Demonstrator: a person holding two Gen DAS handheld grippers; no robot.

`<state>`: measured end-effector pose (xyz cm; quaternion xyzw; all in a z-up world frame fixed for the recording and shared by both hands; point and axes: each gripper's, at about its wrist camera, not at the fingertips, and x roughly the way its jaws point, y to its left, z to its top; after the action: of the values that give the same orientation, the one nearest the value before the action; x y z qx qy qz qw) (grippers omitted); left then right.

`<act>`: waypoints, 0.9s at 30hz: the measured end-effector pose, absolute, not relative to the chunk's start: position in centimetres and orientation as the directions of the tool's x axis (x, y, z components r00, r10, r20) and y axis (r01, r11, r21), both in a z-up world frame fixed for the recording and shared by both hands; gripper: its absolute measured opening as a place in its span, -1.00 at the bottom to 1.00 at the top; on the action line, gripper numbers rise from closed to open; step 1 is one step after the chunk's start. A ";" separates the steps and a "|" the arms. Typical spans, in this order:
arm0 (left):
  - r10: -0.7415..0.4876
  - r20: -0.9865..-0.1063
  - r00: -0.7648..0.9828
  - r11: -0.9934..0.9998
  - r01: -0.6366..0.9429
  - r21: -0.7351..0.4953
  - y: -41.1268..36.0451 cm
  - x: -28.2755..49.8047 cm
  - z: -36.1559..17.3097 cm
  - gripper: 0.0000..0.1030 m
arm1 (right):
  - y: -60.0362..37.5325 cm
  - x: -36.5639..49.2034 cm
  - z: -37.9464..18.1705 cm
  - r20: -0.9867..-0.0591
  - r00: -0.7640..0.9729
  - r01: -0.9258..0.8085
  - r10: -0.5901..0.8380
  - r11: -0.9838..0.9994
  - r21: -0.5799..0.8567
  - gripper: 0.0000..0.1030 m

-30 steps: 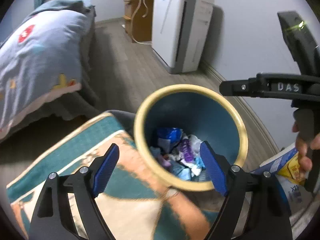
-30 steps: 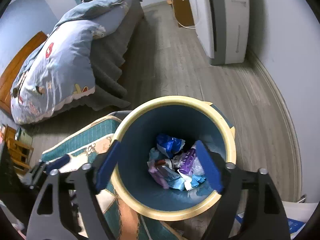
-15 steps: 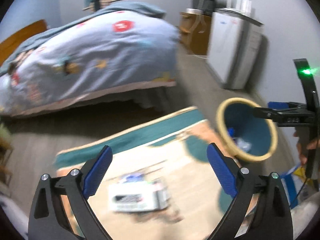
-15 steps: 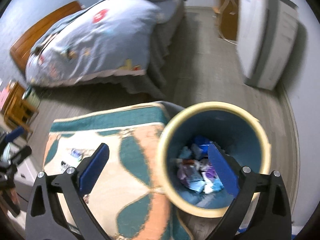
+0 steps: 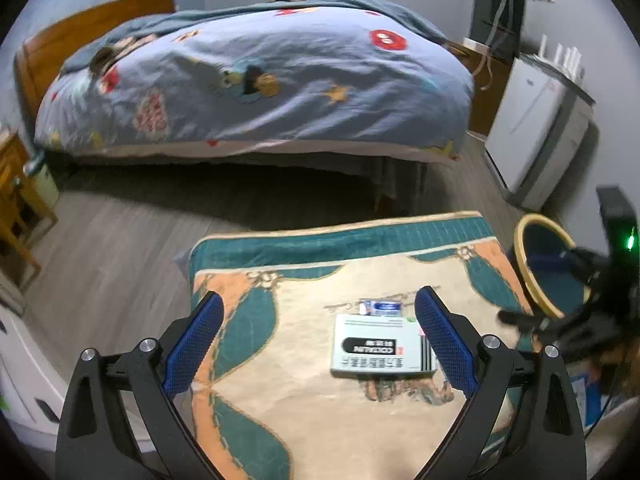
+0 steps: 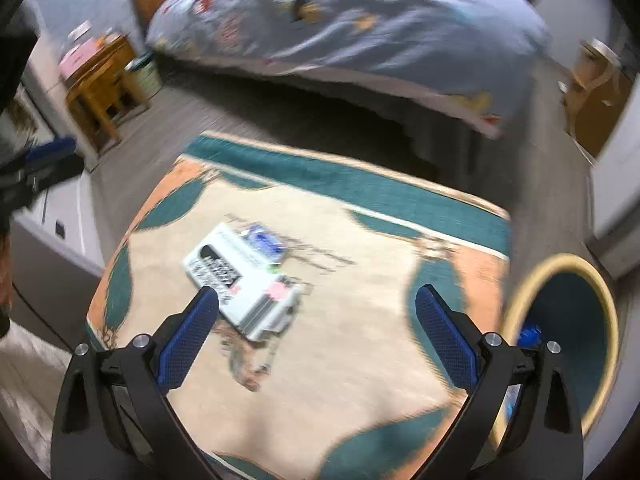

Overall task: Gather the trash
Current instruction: 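Move both tools back over the stool toward the medicine box, then grasp the white COLTALIN box with the right tool while the left tool grasps the blister strip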

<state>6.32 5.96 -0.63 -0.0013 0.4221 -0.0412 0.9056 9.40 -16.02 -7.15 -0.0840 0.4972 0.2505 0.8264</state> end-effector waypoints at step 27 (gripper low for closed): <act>-0.093 -0.798 0.596 0.990 -0.027 -0.135 12.8 9.4 -3.1 0.85 | -3.3 10.0 -18.2 -0.966 0.112 -0.752 0.231 0.655 0.070 0.88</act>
<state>9.36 12.84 -3.11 -0.0665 0.4492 -0.0185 0.8908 9.96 -3.26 -18.19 -0.2287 0.5693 0.3464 0.7096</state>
